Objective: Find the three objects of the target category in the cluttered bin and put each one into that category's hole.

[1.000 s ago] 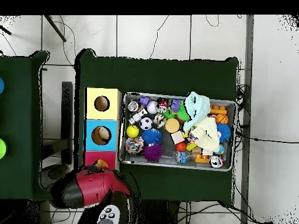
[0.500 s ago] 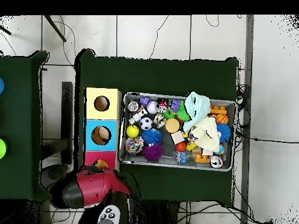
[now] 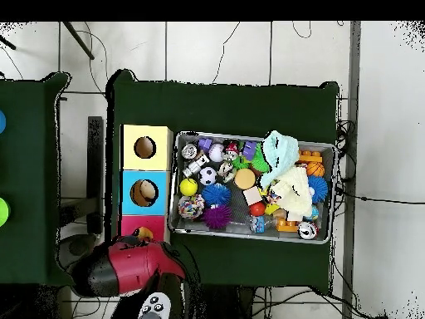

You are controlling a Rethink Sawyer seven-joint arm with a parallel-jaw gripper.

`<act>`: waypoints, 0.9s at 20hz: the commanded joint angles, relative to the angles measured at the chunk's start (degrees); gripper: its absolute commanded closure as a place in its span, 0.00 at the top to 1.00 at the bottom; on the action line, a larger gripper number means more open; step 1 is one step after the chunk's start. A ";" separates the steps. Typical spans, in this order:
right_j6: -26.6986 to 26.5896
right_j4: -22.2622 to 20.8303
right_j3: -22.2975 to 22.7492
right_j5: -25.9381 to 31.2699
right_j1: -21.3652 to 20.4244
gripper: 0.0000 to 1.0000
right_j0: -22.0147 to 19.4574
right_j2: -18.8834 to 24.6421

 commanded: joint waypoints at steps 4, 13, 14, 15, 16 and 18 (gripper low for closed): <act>7.21 1.60 -2.92 4.29 -1.93 0.00 -0.65 1.36; 4.85 1.25 -3.68 8.47 -4.70 0.00 -2.28 1.63; 4.53 1.20 -3.92 9.04 -4.86 0.00 -2.57 1.74; 4.43 1.15 -3.96 8.97 -4.77 0.00 -2.80 1.92; 4.06 1.09 -4.30 8.55 -4.23 0.00 -3.48 2.40; 3.56 0.91 -4.82 7.79 -3.35 0.00 -4.49 3.14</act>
